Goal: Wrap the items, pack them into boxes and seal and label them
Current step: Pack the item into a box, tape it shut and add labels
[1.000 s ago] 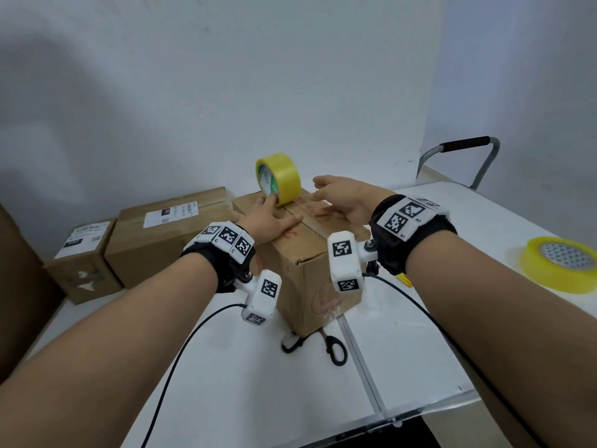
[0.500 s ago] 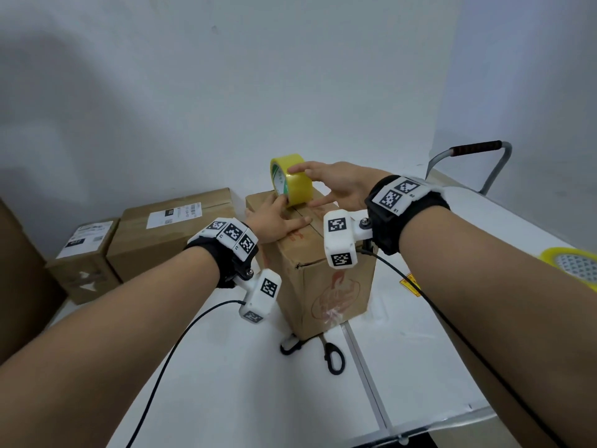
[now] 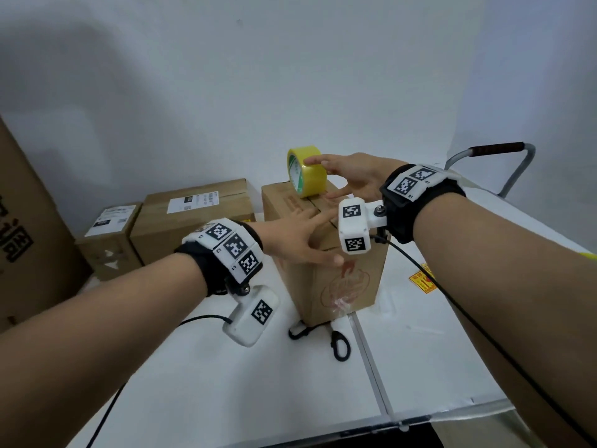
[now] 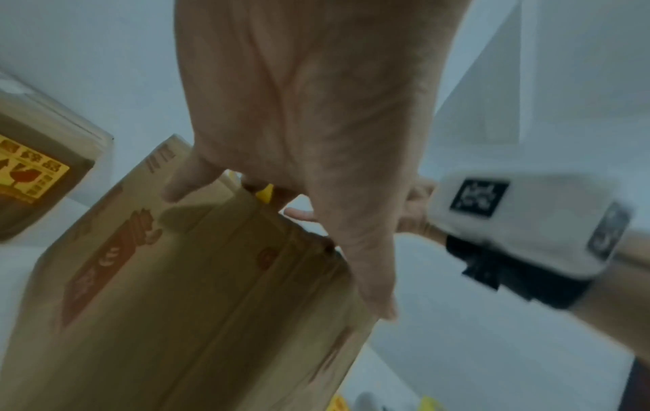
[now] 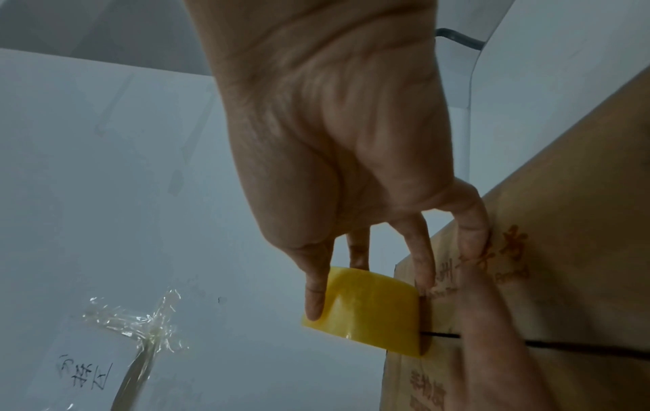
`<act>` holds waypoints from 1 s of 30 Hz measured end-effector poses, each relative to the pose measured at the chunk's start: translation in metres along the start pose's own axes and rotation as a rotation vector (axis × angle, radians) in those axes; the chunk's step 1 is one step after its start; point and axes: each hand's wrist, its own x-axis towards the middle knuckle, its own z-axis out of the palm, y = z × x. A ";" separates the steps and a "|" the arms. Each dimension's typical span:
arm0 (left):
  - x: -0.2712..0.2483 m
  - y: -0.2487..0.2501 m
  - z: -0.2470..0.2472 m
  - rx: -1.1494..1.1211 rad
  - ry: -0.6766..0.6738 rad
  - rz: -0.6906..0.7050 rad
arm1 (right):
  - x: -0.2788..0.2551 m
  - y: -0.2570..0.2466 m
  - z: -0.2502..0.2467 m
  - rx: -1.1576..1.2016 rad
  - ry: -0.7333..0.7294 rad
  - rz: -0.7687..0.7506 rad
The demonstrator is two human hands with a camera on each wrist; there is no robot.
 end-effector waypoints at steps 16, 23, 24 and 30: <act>0.001 -0.003 -0.002 0.018 0.068 0.111 | 0.011 -0.002 0.006 -0.036 0.176 -0.040; -0.002 -0.002 -0.007 -0.001 0.098 0.096 | 0.028 -0.008 0.012 0.015 0.227 -0.098; -0.001 -0.004 -0.005 -0.008 0.106 0.101 | 0.030 -0.008 0.013 0.036 0.247 -0.113; 0.013 -0.022 0.003 -0.015 0.119 0.117 | 0.023 -0.001 0.007 0.208 0.276 -0.161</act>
